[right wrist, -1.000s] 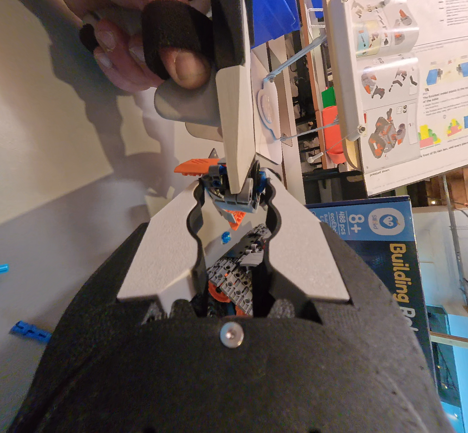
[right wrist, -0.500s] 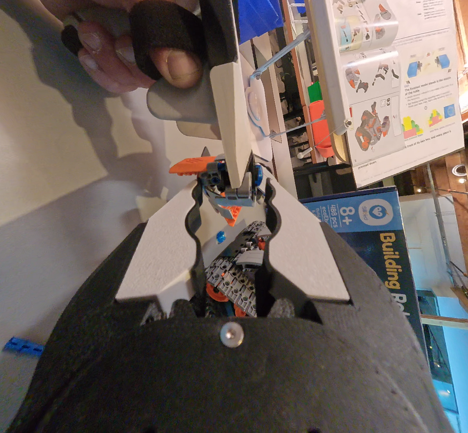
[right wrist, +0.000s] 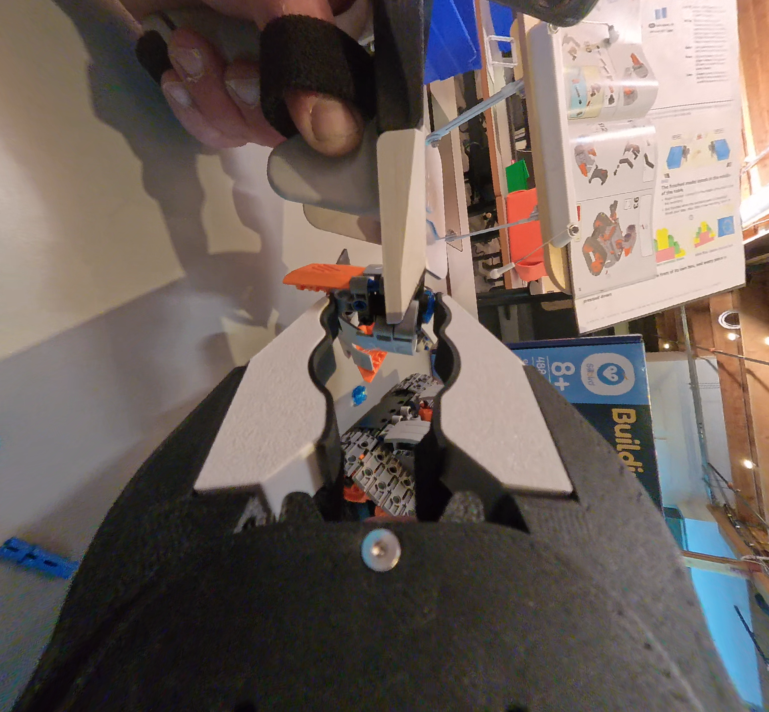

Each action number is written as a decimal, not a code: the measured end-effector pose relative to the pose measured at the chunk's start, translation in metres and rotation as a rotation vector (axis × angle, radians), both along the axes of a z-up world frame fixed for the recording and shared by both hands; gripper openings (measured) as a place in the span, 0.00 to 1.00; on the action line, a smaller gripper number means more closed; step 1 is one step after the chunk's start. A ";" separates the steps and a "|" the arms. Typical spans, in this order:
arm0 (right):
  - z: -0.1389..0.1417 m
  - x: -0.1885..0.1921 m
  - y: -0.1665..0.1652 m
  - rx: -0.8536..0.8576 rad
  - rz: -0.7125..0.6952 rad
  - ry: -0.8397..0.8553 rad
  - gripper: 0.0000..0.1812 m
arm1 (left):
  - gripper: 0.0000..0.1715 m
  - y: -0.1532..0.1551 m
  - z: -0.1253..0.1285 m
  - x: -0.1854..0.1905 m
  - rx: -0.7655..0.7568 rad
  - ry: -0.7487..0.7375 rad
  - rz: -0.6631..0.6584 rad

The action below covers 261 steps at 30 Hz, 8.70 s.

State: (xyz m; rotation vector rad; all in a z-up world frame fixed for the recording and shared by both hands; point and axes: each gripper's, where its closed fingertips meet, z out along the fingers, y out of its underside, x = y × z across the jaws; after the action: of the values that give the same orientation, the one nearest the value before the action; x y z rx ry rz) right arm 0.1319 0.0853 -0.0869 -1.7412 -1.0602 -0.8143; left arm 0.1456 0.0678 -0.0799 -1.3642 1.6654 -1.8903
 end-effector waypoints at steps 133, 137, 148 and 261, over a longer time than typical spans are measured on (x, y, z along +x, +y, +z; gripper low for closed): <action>0.021 0.008 -0.017 -0.127 0.153 0.827 0.07 | 0.21 -0.003 -0.001 -0.007 0.670 -0.240 0.043; 0.023 0.009 -0.016 -0.117 0.149 0.836 0.07 | 0.21 -0.001 0.003 -0.008 0.660 -0.264 0.057; 0.019 0.010 -0.016 -0.138 0.145 0.847 0.07 | 0.16 -0.002 0.006 -0.008 0.667 -0.285 0.061; -0.011 -0.008 -0.047 -0.418 0.301 0.774 0.17 | 0.04 -0.030 -0.023 -0.003 0.828 -0.229 -0.041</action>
State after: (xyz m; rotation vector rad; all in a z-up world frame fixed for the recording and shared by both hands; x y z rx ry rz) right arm 0.1240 0.0387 -0.0974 -1.9177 -0.9376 0.2960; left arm 0.1429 0.0378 -0.1032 -0.7443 2.0045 -1.0744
